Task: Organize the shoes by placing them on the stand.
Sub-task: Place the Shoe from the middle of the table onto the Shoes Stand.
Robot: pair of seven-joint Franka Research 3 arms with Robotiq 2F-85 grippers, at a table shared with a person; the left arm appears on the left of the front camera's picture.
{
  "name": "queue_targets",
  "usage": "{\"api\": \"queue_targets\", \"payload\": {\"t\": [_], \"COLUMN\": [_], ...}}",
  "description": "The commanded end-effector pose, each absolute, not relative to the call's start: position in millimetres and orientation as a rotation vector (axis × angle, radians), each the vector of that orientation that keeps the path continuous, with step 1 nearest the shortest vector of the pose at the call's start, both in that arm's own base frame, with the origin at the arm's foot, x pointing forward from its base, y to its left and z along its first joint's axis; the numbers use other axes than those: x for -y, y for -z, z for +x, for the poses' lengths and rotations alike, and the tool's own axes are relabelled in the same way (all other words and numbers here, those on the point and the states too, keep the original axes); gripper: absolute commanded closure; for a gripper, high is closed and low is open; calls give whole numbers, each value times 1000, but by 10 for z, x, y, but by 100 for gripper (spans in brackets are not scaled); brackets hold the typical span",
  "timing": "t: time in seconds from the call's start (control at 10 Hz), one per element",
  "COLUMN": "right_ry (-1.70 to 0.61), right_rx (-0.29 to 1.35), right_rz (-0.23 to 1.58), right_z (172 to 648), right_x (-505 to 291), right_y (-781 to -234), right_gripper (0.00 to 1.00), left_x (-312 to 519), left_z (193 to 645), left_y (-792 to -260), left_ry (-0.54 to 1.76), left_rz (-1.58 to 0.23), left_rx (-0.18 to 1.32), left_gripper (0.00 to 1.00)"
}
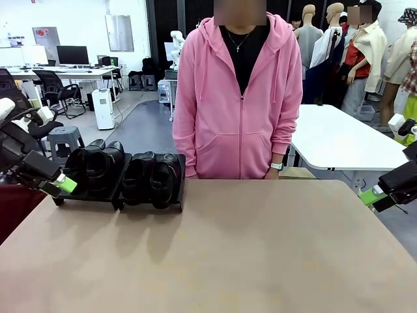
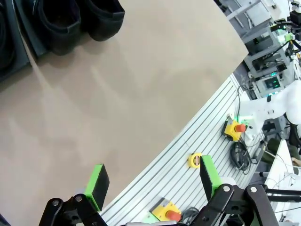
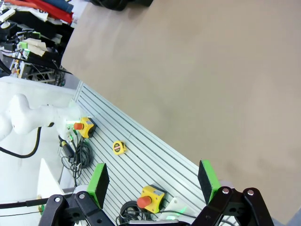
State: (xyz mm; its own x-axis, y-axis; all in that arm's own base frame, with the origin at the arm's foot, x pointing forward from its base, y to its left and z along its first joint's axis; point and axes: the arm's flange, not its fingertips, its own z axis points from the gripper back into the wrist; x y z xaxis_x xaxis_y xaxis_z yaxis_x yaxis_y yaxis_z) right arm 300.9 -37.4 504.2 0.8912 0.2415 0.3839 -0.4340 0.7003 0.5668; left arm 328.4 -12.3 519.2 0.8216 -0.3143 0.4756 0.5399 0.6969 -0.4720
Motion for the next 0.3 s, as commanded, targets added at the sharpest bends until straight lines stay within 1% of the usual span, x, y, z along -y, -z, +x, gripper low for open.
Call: {"api": "queue_targets", "payload": {"t": [0.0,0.2], "right_ry": [-405,-405], "right_rx": [303,303], "right_rz": [708,708], "right_z": [3013,3013], "right_x": [398,398], "right_y": [-5051,-5051], "right_gripper": [0,0], "left_x": [100,100], "left_z": [3268,3268], "left_y": [-5194,-5194], "left_ry": [495,495], "left_rz": [-633,-633], "left_rx": [366,366], "left_gripper": [0,0]}}
